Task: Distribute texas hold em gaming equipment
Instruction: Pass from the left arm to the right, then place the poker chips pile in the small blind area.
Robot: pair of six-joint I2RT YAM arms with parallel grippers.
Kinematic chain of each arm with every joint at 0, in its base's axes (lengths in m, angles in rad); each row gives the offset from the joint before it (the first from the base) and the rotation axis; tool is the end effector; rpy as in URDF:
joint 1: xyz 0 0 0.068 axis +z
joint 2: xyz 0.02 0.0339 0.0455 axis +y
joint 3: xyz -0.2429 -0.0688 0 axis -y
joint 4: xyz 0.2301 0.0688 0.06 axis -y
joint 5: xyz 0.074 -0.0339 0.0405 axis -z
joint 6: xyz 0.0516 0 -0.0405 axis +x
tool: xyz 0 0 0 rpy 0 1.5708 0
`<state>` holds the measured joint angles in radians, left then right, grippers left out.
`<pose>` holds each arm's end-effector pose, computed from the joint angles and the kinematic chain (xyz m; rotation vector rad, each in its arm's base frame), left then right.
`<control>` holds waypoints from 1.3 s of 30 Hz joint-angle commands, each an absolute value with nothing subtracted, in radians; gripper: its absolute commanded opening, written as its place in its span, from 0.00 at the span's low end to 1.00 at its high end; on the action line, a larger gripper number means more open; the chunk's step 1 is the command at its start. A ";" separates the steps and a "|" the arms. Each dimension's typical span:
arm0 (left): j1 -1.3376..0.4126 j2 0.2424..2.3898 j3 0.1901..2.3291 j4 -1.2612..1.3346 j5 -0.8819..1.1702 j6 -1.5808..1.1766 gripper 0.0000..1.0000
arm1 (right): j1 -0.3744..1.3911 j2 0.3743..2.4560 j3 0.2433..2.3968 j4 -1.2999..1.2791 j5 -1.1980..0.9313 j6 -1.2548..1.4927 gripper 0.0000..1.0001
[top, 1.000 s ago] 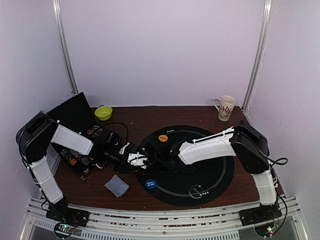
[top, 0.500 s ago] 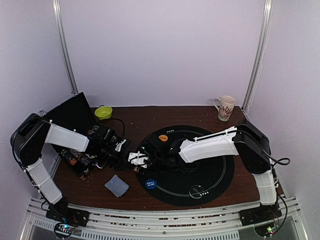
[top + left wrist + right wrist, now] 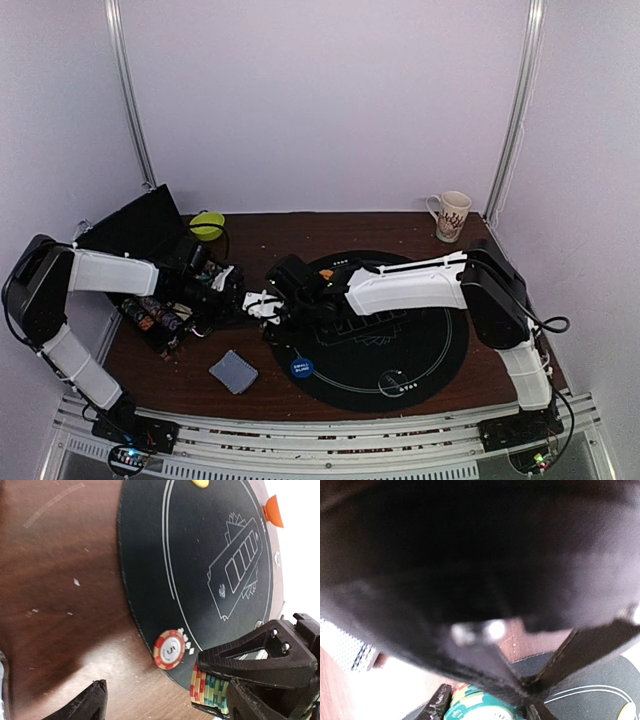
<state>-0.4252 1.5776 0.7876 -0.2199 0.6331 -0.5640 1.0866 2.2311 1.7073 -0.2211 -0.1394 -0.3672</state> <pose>0.2495 -0.1465 0.1373 0.0673 2.7273 -1.1544 0.2218 0.4372 0.1574 -1.6252 1.7186 0.5191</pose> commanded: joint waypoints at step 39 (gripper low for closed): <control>-0.287 1.508 0.800 -0.257 0.591 -0.447 0.83 | 1.076 2.388 1.928 -0.555 -0.070 -0.373 0.00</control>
